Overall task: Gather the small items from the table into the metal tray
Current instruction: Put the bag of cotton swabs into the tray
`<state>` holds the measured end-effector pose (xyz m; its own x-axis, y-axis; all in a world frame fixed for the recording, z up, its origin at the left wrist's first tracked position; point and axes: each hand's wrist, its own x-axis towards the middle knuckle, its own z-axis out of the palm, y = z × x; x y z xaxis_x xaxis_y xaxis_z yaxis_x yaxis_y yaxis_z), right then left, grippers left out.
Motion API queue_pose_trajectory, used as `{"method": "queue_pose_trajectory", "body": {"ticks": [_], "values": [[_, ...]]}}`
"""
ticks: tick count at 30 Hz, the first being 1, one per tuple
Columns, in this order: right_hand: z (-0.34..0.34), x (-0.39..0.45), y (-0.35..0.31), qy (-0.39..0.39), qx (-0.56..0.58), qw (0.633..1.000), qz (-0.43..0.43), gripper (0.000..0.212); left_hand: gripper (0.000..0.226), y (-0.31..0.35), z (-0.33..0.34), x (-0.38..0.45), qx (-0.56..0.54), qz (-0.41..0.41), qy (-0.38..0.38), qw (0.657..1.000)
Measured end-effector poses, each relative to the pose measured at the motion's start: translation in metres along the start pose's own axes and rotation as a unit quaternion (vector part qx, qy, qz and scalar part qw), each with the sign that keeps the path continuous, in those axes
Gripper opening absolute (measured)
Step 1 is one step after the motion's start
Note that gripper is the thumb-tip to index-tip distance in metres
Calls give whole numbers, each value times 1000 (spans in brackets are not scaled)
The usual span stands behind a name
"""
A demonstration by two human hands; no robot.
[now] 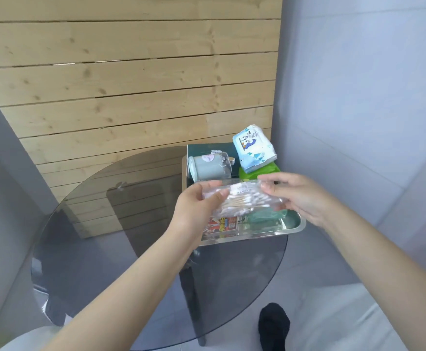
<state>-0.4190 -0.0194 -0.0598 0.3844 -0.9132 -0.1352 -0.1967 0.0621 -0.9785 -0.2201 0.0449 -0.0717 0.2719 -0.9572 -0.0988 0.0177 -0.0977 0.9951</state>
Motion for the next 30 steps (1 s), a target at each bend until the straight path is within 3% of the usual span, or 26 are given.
{"method": "queue_pose_trajectory", "body": {"ticks": [6,12,15,21,26,30], "values": [[-29,2,28,65,-145,985,-64,21,12,-13,31,5,196,95,-52,975],[-44,12,54,77,-315,942,-89,28,11,-38,51,18,435,244,-99,861],[-47,17,57,51,-395,911,-105,10,11,-42,51,20,473,256,-88,839],[-44,20,67,64,-421,900,-91,25,19,-45,60,18,482,330,-49,810],[-42,19,69,103,-331,930,-119,28,34,-53,71,26,566,402,-9,719],[-30,19,79,107,-296,938,-144,45,44,-66,77,30,641,384,-20,664]]}}
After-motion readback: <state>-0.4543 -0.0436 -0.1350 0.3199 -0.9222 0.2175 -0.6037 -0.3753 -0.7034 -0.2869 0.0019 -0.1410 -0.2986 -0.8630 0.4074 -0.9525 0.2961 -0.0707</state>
